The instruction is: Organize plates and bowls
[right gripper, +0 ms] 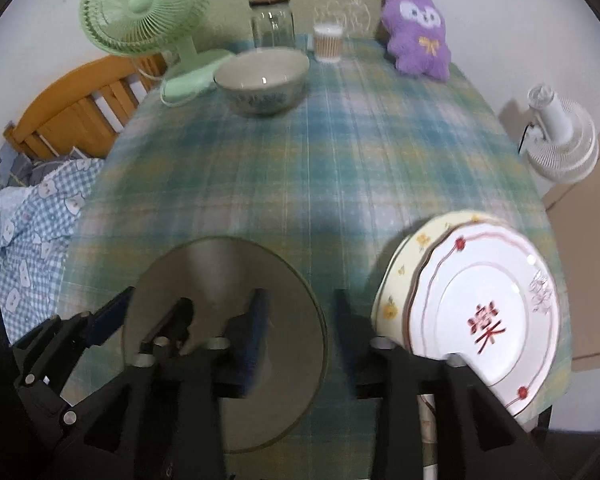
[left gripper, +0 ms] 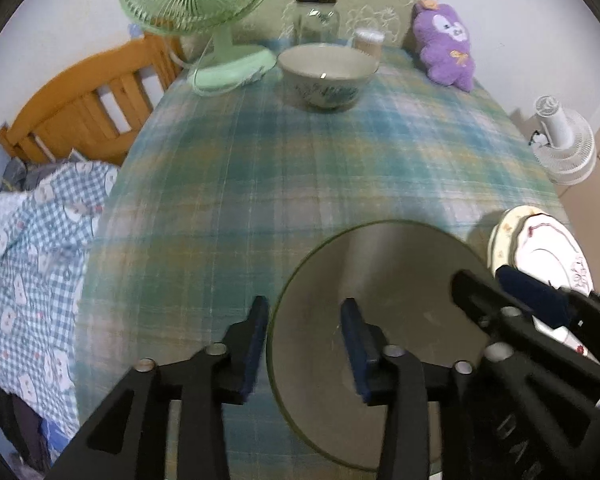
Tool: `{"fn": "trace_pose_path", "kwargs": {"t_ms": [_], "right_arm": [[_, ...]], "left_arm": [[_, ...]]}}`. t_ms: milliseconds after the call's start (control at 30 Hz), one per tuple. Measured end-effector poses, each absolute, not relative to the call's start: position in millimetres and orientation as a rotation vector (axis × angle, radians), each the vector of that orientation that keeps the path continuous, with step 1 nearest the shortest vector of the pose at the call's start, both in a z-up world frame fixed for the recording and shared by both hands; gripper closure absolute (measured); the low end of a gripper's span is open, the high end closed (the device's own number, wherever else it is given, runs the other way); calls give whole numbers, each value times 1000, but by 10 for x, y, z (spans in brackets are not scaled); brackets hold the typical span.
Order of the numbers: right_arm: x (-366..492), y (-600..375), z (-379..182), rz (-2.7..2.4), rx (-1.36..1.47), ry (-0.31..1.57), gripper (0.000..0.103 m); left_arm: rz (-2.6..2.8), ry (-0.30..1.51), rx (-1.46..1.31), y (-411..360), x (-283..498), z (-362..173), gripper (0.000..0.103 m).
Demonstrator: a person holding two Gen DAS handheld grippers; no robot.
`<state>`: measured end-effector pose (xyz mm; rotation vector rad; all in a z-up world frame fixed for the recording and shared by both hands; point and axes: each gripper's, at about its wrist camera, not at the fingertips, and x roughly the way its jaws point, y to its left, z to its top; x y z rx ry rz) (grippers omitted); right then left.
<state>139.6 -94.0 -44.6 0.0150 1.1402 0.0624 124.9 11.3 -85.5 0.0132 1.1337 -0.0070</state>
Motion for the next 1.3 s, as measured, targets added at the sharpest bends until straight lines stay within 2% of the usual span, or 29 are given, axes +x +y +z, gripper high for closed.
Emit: {"fn": "trace_pose_path", "kwargs": {"t_ms": [33, 67, 100, 567, 1167, 1300], "right_arm": [[1387, -950, -387, 50, 16, 1121, 31], [1381, -961, -341, 51, 28, 1109, 27], [1377, -975, -277, 52, 50, 1094, 27], [1919, -952, 361, 76, 64, 960, 26], [3310, -1005, 144, 156, 27, 942, 26], [3598, -1009, 11, 164, 39, 943, 30]], "left_arm": [[-11, 1128, 19, 118, 1256, -804, 49], [-20, 1119, 20, 124, 1264, -759, 37], [-25, 1104, 20, 126, 1272, -701, 32], [-19, 970, 20, 148, 1754, -88, 28], [118, 949, -40, 125, 2953, -279, 29], [146, 942, -24, 126, 3194, -365, 31]]}}
